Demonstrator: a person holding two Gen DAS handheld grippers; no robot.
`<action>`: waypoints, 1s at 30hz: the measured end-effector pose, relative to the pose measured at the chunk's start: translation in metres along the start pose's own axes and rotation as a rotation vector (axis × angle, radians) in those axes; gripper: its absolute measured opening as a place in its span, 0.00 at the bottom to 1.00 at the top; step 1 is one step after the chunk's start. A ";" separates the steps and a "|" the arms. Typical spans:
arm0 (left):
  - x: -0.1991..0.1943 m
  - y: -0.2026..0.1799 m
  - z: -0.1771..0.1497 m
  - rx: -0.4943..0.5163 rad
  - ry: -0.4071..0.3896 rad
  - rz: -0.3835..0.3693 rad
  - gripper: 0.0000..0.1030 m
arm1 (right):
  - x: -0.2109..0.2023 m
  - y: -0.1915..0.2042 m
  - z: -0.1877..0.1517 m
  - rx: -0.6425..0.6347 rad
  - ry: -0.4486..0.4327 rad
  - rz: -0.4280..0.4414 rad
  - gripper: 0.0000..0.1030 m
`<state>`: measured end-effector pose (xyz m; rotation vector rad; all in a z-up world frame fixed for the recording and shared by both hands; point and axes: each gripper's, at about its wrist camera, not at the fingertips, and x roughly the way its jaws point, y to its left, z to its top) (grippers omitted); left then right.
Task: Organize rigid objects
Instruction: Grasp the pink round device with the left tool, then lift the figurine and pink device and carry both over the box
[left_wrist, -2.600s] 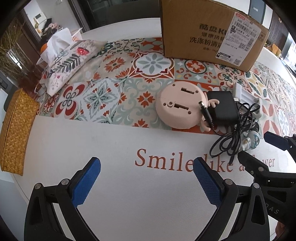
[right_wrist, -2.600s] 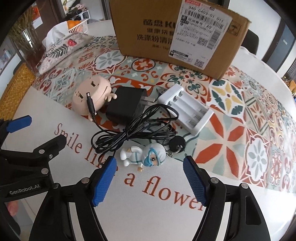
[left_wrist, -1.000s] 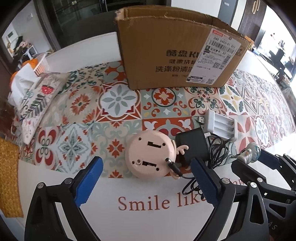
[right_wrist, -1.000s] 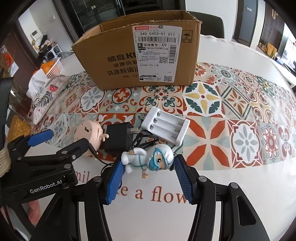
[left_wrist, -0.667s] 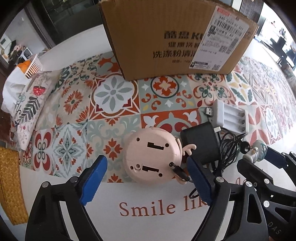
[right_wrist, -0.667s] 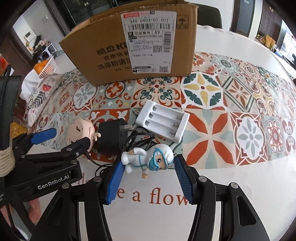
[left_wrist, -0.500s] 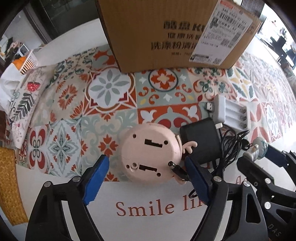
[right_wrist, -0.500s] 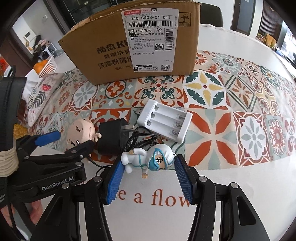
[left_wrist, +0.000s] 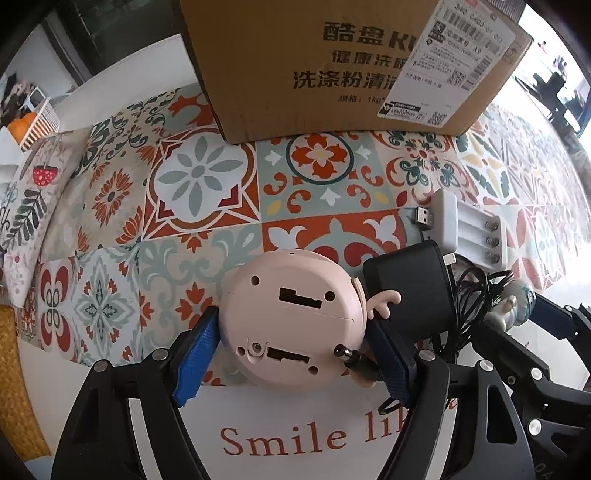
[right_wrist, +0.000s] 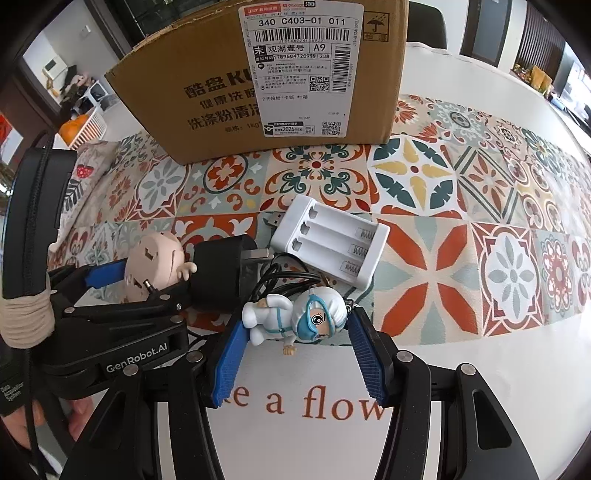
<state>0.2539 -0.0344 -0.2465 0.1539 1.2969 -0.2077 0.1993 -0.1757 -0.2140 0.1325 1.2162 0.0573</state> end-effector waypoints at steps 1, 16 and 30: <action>-0.001 0.001 0.000 -0.005 -0.005 0.000 0.72 | 0.000 0.000 0.000 -0.002 -0.001 -0.003 0.54; -0.053 0.017 -0.024 -0.127 -0.214 -0.019 0.71 | -0.014 0.003 -0.005 -0.019 -0.025 0.015 0.54; -0.064 0.019 -0.058 -0.175 -0.250 -0.015 0.71 | -0.020 0.009 -0.023 -0.055 -0.015 0.035 0.54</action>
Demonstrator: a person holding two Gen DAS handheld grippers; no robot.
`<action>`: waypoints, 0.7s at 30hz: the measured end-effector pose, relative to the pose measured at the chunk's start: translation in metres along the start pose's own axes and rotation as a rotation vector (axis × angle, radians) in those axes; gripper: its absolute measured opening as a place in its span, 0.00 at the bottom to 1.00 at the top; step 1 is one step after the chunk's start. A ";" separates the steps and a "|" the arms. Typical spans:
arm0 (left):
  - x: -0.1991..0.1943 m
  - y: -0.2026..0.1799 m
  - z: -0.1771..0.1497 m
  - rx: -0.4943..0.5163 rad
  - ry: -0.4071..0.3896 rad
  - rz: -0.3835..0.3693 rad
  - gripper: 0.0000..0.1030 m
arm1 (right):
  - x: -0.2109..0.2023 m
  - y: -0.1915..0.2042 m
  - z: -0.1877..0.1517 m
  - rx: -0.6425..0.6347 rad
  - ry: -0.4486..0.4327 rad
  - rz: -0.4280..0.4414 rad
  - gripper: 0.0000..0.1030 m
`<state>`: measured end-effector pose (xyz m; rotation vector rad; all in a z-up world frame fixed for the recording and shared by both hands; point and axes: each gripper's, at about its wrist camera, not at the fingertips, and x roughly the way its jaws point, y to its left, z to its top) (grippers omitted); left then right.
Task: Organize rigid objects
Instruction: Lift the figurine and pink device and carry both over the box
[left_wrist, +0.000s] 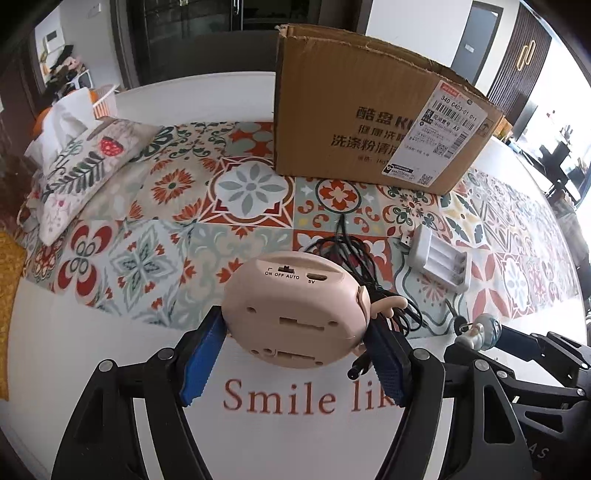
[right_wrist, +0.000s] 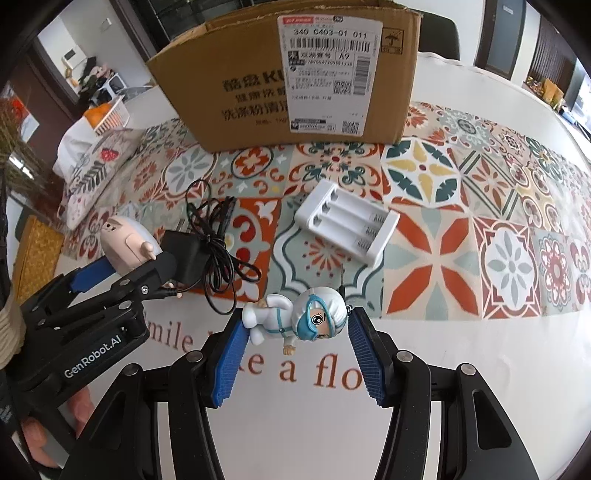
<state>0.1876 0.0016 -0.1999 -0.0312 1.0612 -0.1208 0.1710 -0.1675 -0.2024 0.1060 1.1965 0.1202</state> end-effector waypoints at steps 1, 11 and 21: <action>-0.004 0.000 -0.001 0.004 -0.009 0.006 0.71 | 0.000 0.000 -0.001 0.001 0.001 0.004 0.54; -0.039 0.004 -0.011 0.047 -0.157 0.111 0.71 | -0.014 0.005 -0.009 -0.023 -0.028 0.021 0.54; -0.056 0.003 -0.010 0.044 -0.164 0.084 0.71 | -0.028 0.010 -0.009 -0.037 -0.062 0.029 0.54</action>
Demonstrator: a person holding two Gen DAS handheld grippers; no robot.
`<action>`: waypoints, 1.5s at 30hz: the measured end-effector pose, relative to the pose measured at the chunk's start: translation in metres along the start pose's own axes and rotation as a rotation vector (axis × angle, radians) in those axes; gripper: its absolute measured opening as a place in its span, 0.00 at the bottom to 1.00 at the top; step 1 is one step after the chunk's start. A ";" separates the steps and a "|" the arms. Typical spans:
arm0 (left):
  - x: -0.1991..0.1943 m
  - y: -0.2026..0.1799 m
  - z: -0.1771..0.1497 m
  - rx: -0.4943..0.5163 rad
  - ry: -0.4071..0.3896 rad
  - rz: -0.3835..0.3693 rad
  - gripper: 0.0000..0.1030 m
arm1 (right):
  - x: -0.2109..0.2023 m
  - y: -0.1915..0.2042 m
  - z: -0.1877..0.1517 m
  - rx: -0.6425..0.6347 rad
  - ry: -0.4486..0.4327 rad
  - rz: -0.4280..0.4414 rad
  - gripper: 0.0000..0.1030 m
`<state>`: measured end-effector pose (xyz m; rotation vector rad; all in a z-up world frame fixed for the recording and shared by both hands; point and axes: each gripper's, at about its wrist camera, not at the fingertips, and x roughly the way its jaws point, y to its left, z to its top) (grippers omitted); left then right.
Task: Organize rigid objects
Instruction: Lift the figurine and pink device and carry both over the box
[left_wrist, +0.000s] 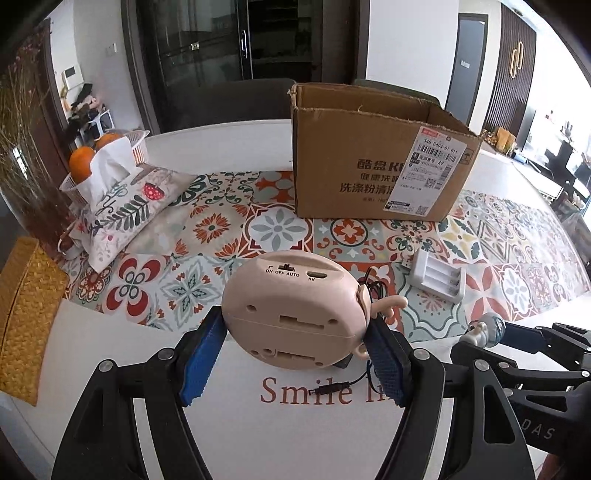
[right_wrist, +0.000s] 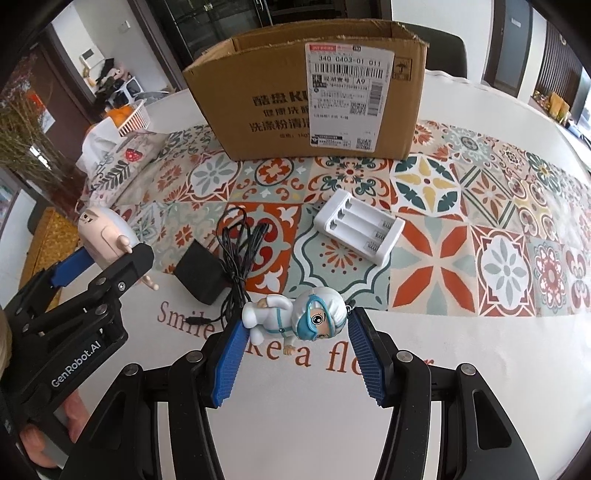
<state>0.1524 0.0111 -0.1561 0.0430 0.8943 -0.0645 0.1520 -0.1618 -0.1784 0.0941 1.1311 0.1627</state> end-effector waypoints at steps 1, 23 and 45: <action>-0.002 0.000 0.001 -0.001 -0.004 0.001 0.71 | -0.002 0.000 0.001 0.000 -0.005 -0.001 0.54; -0.048 -0.002 0.055 0.037 -0.116 -0.024 0.71 | -0.071 0.012 0.037 -0.025 -0.215 -0.041 0.54; -0.041 -0.013 0.148 0.087 -0.256 -0.042 0.71 | -0.108 0.009 0.119 -0.079 -0.427 -0.098 0.54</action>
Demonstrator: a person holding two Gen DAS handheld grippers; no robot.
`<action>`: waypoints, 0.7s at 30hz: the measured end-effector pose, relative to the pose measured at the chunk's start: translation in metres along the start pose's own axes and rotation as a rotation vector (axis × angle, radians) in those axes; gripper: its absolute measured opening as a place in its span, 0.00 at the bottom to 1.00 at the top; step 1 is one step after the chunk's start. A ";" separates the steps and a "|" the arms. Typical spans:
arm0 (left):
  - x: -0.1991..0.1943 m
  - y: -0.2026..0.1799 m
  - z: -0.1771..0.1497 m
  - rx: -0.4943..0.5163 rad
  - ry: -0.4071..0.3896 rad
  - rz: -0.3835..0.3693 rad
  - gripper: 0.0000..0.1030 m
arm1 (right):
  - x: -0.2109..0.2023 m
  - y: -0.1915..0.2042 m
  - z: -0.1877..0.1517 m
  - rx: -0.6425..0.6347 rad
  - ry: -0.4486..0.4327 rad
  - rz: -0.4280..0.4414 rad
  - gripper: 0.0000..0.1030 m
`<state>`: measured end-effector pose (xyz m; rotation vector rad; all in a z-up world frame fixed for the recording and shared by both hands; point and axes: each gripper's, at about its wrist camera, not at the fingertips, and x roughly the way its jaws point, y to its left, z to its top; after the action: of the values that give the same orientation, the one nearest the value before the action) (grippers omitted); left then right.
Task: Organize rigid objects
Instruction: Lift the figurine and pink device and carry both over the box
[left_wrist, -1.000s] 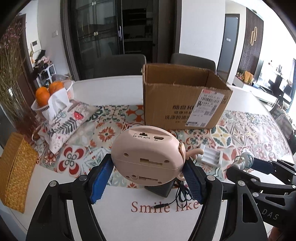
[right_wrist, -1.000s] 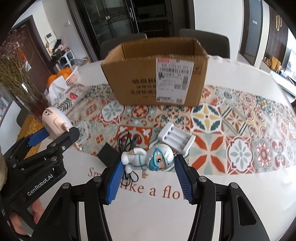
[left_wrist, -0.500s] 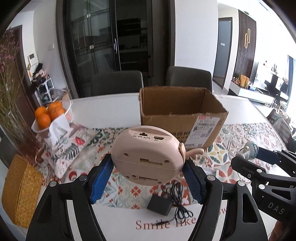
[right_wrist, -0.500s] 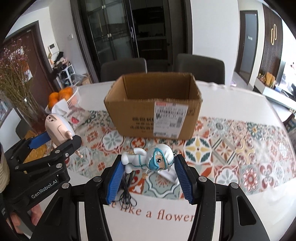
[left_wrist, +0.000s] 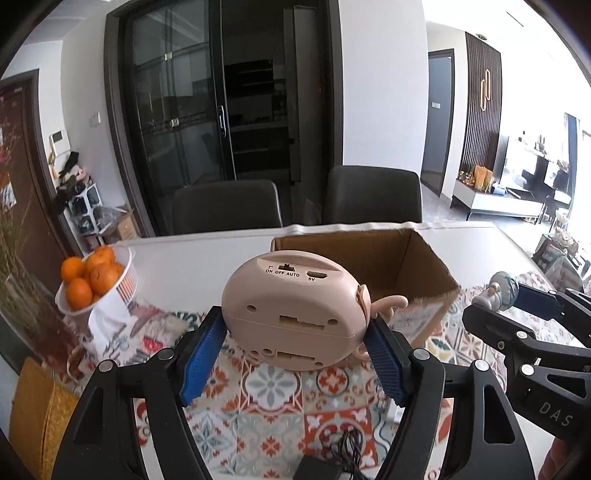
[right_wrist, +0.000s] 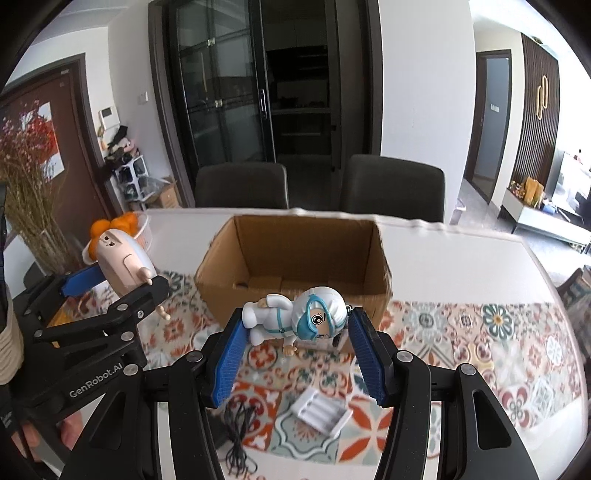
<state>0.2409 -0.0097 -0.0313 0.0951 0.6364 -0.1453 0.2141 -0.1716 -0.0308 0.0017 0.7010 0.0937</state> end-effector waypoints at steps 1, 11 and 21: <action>0.004 -0.001 0.005 0.003 -0.003 0.000 0.71 | 0.002 -0.001 0.004 0.000 -0.007 -0.002 0.54; 0.035 -0.006 0.035 0.005 0.001 -0.029 0.71 | 0.022 -0.012 0.035 0.007 -0.042 0.005 0.54; 0.076 -0.008 0.054 0.014 0.080 -0.071 0.71 | 0.057 -0.023 0.057 -0.002 -0.021 0.015 0.54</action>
<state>0.3317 -0.0327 -0.0341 0.0922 0.7187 -0.2153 0.2961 -0.1875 -0.0245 0.0057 0.6797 0.1083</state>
